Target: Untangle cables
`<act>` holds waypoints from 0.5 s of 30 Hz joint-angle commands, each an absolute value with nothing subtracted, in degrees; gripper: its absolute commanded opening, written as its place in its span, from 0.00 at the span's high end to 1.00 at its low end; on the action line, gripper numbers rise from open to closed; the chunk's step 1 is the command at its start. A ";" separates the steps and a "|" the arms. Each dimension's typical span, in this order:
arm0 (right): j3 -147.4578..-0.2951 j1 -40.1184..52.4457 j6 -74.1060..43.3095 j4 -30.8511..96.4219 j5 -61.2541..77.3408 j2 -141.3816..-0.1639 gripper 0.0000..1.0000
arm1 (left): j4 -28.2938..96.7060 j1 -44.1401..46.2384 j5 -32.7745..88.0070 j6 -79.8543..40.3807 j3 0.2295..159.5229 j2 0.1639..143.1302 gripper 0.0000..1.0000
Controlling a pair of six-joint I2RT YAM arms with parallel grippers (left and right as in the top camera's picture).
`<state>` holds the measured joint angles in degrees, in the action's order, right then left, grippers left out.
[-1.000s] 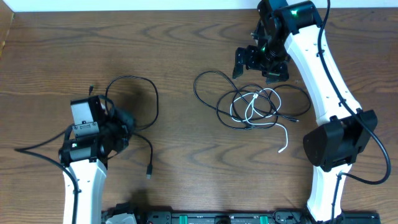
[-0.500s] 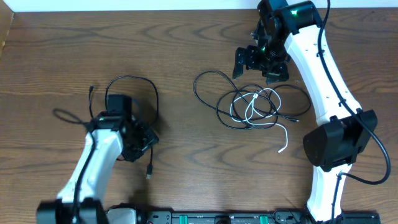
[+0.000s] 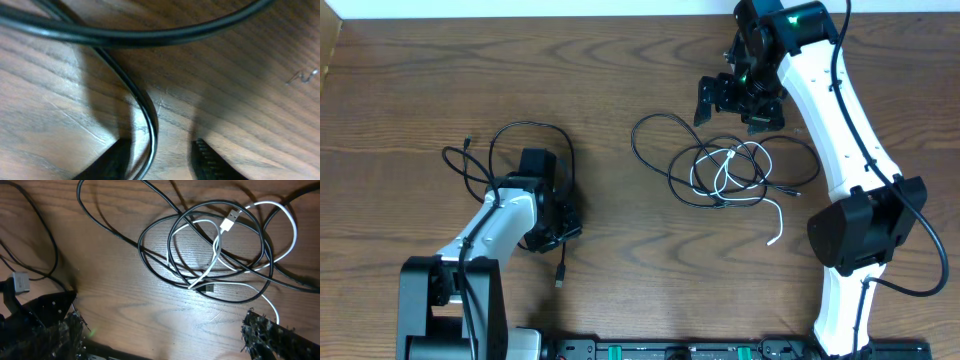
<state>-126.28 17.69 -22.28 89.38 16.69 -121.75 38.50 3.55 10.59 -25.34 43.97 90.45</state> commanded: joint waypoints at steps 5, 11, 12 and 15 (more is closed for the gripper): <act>-126.76 18.15 -21.58 89.54 16.58 -119.90 0.01 | 37.63 3.70 4.86 -24.56 43.38 91.33 0.78; -126.76 18.15 -21.58 89.54 16.58 -119.90 0.01 | 35.64 3.66 4.86 -25.78 43.33 91.35 0.92; -126.76 18.15 -21.58 89.54 16.58 -119.90 0.01 | 35.46 3.66 4.84 -25.78 43.33 91.35 0.92; -126.76 18.15 -21.56 89.54 16.58 -119.90 0.01 | 35.42 3.66 4.82 -25.76 43.33 91.37 0.92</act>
